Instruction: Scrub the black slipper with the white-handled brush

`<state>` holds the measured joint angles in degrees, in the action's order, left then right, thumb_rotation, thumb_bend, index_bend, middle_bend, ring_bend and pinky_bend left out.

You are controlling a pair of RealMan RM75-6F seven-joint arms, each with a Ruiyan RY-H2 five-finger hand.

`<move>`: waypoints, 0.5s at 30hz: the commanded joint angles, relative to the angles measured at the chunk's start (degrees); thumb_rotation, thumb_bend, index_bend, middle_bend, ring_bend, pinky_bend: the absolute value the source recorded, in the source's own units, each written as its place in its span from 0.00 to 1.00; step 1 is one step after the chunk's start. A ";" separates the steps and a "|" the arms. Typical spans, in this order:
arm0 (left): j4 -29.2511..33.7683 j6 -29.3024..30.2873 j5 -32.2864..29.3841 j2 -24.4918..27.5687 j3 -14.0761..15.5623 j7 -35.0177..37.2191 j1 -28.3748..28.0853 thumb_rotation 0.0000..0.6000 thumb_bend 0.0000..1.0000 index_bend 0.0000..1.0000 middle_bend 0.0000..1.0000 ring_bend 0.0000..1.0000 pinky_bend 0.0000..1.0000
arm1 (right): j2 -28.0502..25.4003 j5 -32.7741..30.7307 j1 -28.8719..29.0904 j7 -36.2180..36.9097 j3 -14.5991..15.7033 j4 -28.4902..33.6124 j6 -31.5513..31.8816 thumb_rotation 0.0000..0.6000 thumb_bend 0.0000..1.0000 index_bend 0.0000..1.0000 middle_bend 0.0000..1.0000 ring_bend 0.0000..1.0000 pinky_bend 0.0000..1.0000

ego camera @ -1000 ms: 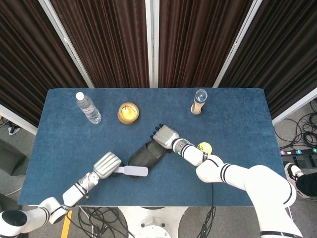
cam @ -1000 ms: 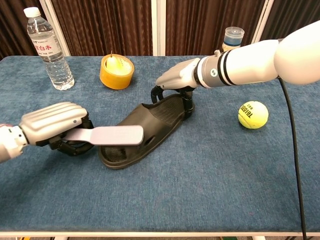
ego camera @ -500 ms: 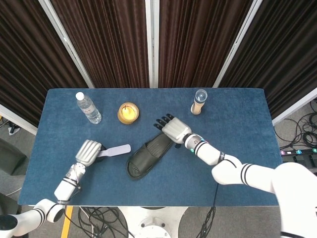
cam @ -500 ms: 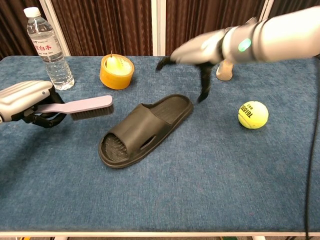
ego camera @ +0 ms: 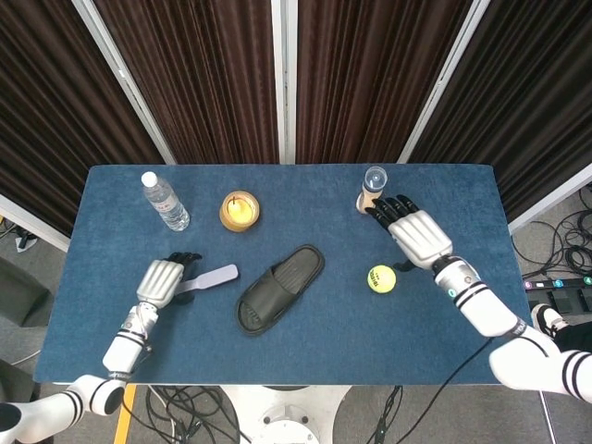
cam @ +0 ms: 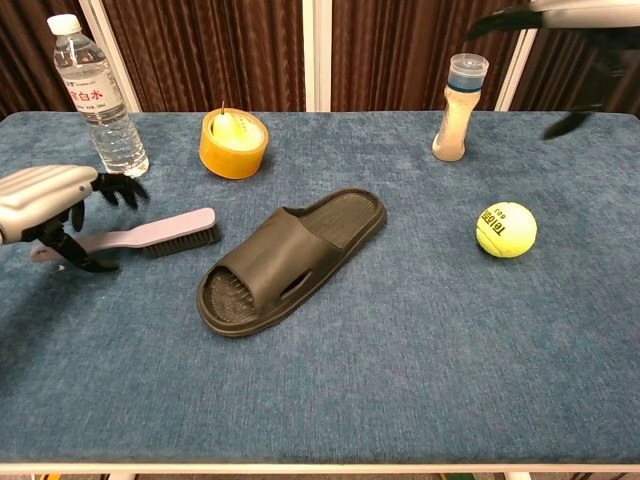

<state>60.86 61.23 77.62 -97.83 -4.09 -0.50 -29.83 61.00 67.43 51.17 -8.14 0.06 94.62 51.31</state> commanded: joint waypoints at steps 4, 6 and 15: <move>9.61 4.61 0.40 8.48 0.56 1.21 4.05 1.00 0.13 0.10 0.18 0.13 0.32 | -5.05 4.88 -10.25 5.08 2.77 2.91 9.82 1.00 0.03 0.00 0.00 0.00 0.00; 12.38 8.76 1.19 11.42 0.74 3.73 6.65 1.00 0.13 0.11 0.18 0.13 0.32 | -5.69 6.01 -14.68 6.51 3.63 3.04 14.83 1.00 0.05 0.00 0.00 0.00 0.00; 19.52 22.72 -1.69 23.53 0.10 5.60 17.94 1.00 0.12 0.18 0.19 0.13 0.31 | -2.82 8.04 -30.37 12.55 5.21 -1.64 30.55 1.00 0.12 0.00 0.05 0.00 0.00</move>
<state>77.96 80.93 77.34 -76.96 -3.79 4.70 -14.90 57.31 74.26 24.59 2.24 4.43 94.60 78.49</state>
